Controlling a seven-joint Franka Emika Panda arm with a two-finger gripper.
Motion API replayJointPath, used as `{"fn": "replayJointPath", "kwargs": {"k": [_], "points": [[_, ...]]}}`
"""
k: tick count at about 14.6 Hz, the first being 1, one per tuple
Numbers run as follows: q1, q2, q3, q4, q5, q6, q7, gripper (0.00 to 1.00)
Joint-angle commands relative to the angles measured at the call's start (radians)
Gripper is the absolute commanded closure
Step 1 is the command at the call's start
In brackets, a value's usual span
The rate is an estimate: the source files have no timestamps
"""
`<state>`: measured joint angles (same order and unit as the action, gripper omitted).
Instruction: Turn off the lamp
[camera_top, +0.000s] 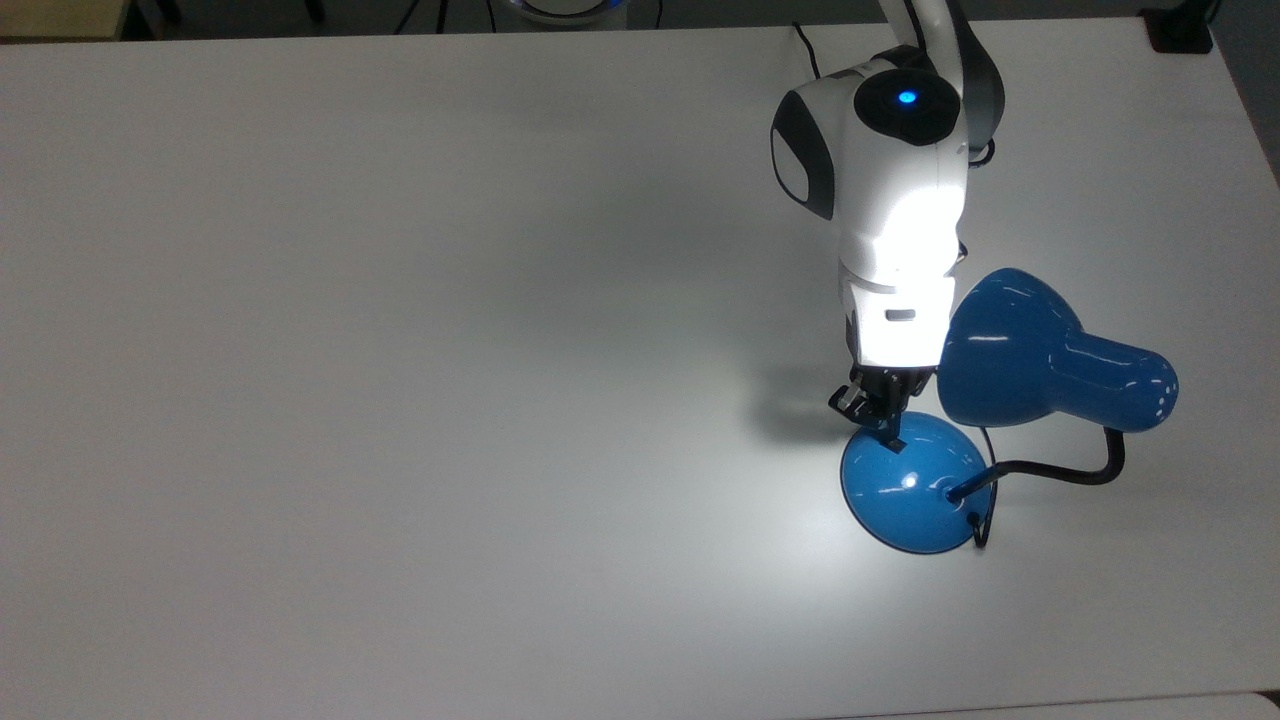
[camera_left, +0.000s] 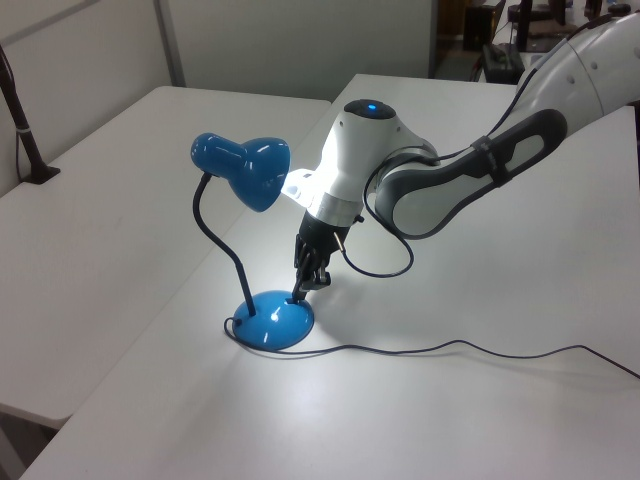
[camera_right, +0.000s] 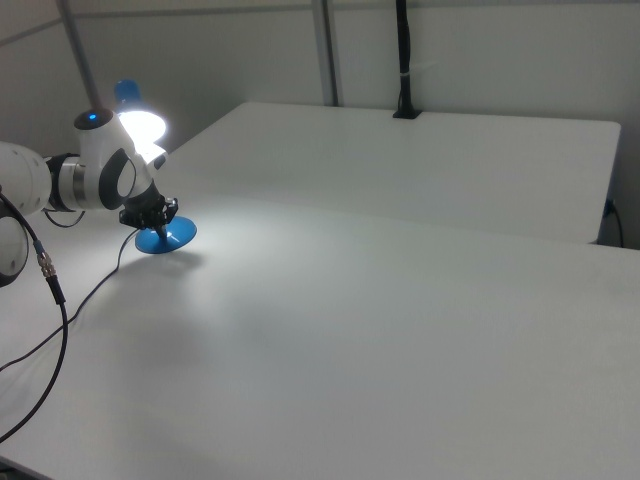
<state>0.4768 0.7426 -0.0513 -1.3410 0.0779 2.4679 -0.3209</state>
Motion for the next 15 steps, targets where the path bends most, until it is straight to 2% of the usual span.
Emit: {"fn": "replayJointPath", "kwargs": {"k": [1,10,11,12,15], "points": [[0.025,0.015,-0.025,0.002,0.008,0.02,0.014,1.0],[0.031,0.001,-0.025,-0.07,-0.013,0.063,0.01,1.0],[0.029,-0.027,-0.025,-0.098,-0.013,0.063,0.01,1.0],[0.022,-0.095,-0.025,-0.171,-0.013,0.063,0.016,1.0],[-0.013,-0.207,-0.022,-0.265,-0.007,0.051,0.068,1.0]]}}
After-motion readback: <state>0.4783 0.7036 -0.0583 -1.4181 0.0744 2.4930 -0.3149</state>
